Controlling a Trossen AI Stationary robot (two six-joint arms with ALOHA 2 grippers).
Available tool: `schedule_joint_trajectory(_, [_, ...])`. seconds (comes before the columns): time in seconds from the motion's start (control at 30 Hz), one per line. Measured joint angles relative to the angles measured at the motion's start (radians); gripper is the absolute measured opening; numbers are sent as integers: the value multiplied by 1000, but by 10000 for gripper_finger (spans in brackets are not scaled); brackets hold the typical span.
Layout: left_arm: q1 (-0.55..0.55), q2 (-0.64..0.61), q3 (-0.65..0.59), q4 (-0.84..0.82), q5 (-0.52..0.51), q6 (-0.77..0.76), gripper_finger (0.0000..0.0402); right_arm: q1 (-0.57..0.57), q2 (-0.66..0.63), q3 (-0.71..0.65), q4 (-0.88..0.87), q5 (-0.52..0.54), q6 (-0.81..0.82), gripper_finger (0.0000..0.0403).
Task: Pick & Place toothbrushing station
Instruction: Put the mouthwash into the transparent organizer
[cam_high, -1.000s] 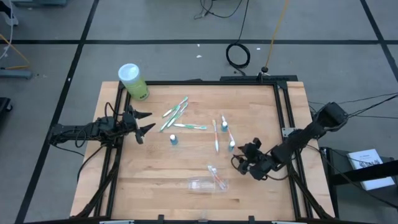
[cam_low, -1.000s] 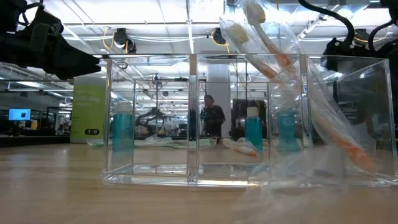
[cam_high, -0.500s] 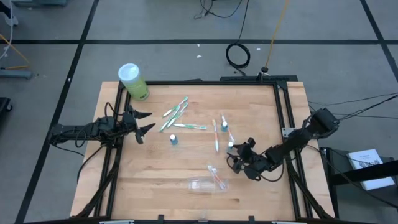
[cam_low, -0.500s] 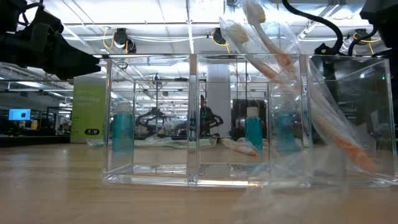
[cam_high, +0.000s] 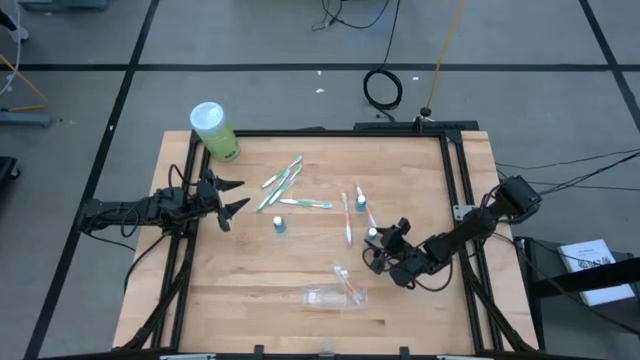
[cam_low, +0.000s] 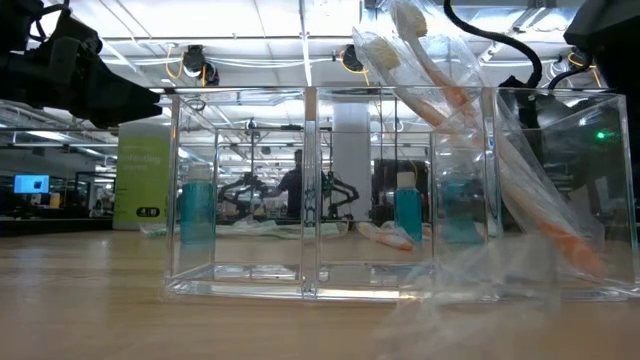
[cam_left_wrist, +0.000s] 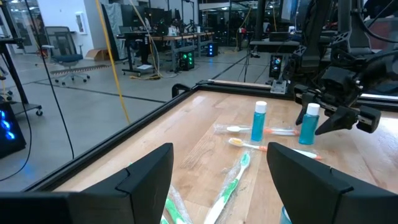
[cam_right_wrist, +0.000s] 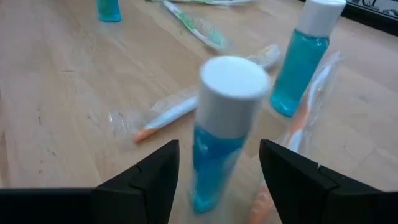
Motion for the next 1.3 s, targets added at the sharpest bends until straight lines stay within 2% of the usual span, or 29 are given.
schedule_joint_trajectory(0.2, [0, 0, 0, 0, 0, 0, 269, -3, 0, 0, 0, -2, 0, 199])
schedule_joint_trajectory(0.67, [0, 0, 0, 0, 0, 0, 269, -2, 0, 0, 0, -5, -3, 100])
schedule_joint_trajectory(0.93, [0, 0, 0, 0, 0, 0, 269, -2, 0, 0, 11, -4, -35, 92])
schedule_joint_trajectory(1.13, [0, 0, 0, 0, 0, 0, 269, -14, -21, 0, 129, -4, -179, 92])
schedule_joint_trajectory(1.3, [0, 0, 0, 0, 0, 0, 269, -41, -111, 0, 242, -3, -368, 91])
